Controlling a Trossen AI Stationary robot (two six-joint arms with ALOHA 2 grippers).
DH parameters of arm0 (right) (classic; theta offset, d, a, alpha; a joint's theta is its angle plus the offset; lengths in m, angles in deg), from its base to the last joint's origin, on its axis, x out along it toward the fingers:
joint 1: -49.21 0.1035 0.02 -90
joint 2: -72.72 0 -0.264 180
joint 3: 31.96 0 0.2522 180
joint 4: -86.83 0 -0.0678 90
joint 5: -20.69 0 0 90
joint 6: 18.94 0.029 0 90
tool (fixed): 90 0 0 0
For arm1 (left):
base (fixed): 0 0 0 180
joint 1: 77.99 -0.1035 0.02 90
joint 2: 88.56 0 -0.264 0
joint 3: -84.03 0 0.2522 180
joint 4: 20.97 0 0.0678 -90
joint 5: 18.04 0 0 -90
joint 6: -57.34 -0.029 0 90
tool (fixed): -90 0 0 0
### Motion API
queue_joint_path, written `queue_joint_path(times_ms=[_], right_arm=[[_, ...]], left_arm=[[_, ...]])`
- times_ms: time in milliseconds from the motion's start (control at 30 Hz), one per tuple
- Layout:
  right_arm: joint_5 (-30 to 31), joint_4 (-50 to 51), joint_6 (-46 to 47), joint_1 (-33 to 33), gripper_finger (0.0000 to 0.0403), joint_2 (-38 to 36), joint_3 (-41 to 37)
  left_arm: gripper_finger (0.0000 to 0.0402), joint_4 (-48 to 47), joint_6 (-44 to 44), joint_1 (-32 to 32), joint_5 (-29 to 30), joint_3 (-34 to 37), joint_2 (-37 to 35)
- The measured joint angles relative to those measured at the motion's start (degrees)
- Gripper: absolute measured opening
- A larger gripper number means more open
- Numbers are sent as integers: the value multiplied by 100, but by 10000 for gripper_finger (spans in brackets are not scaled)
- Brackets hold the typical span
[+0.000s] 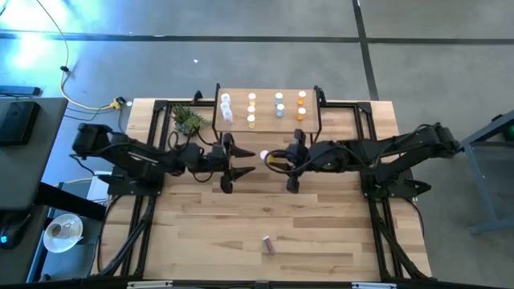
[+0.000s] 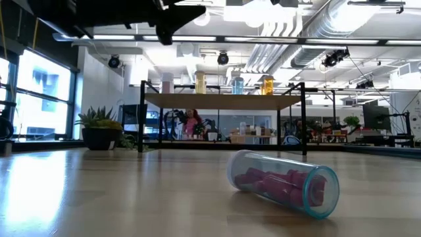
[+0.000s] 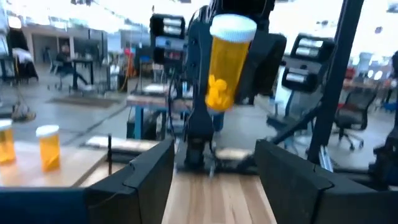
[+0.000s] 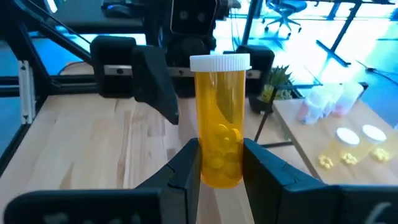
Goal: Pick and place medicine bottles onto shelf by color
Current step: Put the orange pill bottle aligned with the other orange pill bottles on the shelf
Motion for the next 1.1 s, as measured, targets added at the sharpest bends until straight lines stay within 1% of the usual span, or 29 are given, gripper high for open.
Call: queue_joint_path(times_ms=[133,233,367,467,567,700,933,1100], right_arm=[[-289,-34,8,-117,87,1,0],[-367,-57,45,-164,87,2,0],[-412,-173,81,-198,87,50,0],[-410,-444,92,-198,87,160,2],[-411,-733,55,-198,87,323,4],[-410,-786,55,-198,87,491,4],[-412,-1043,111,-198,87,651,4],[-410,-1032,154,-198,87,704,4]], left_arm=[[213,976,48,2,-12,0,445],[213,1724,94,2,-39,0,697],[213,2333,117,2,-42,-2,894],[213,2371,202,-43,-48,-101,956],[213,2332,233,-70,-229,-192,1017],[213,2318,238,-85,-414,-223,1017],[213,2099,238,-88,-429,-222,1017],[193,2043,238,-92,-424,-221,1017]])
